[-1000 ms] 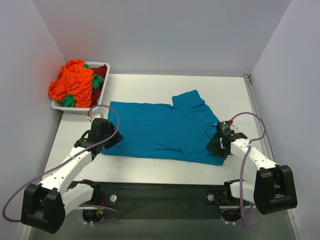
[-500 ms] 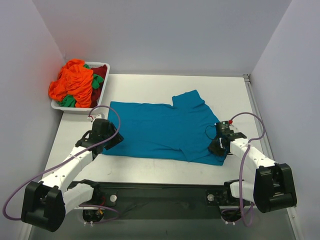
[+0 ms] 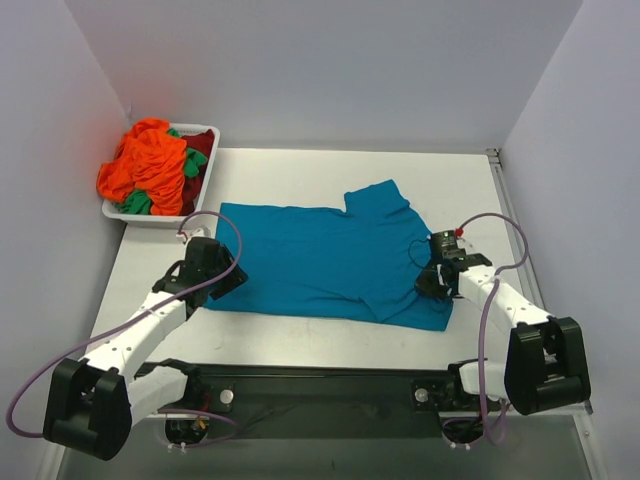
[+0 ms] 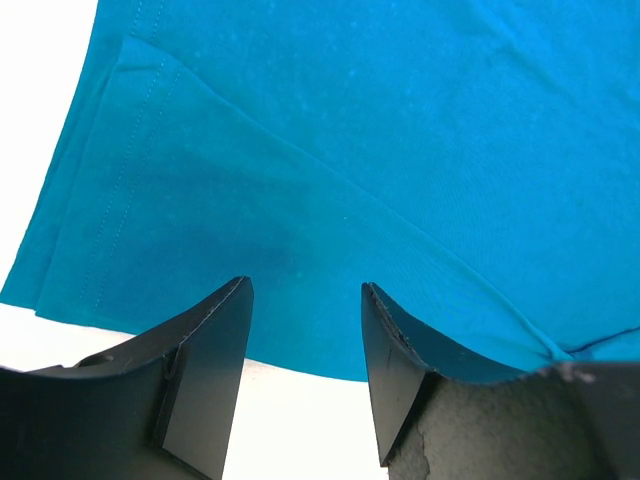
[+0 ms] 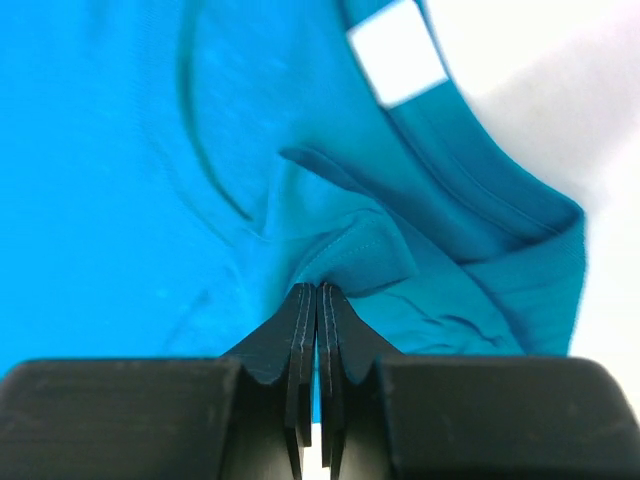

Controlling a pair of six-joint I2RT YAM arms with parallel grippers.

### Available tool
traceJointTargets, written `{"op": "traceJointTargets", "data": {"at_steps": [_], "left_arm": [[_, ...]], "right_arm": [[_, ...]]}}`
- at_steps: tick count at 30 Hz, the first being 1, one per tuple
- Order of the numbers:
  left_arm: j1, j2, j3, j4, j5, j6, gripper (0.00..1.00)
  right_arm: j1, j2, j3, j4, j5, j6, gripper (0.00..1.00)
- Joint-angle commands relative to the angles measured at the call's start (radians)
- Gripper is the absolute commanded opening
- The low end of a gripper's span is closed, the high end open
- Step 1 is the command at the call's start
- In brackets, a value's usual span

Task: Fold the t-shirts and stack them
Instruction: Fold the flattened tshirt in 1/3 of the way

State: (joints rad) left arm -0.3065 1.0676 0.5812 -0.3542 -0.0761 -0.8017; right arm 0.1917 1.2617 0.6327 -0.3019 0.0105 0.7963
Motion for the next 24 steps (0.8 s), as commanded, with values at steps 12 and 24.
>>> {"op": "traceJointTargets", "data": {"at_steps": [12,24], "left_arm": [[-0.005,0.031,0.034,0.026,-0.002,0.030,0.58],[-0.005,0.063,0.051,0.020,-0.005,0.039,0.58]], "right_arm": [[0.006,0.206,0.262,-0.040,-0.001,0.009,0.00],[0.006,0.364,0.397,-0.028,-0.052,-0.011,0.03]]}}
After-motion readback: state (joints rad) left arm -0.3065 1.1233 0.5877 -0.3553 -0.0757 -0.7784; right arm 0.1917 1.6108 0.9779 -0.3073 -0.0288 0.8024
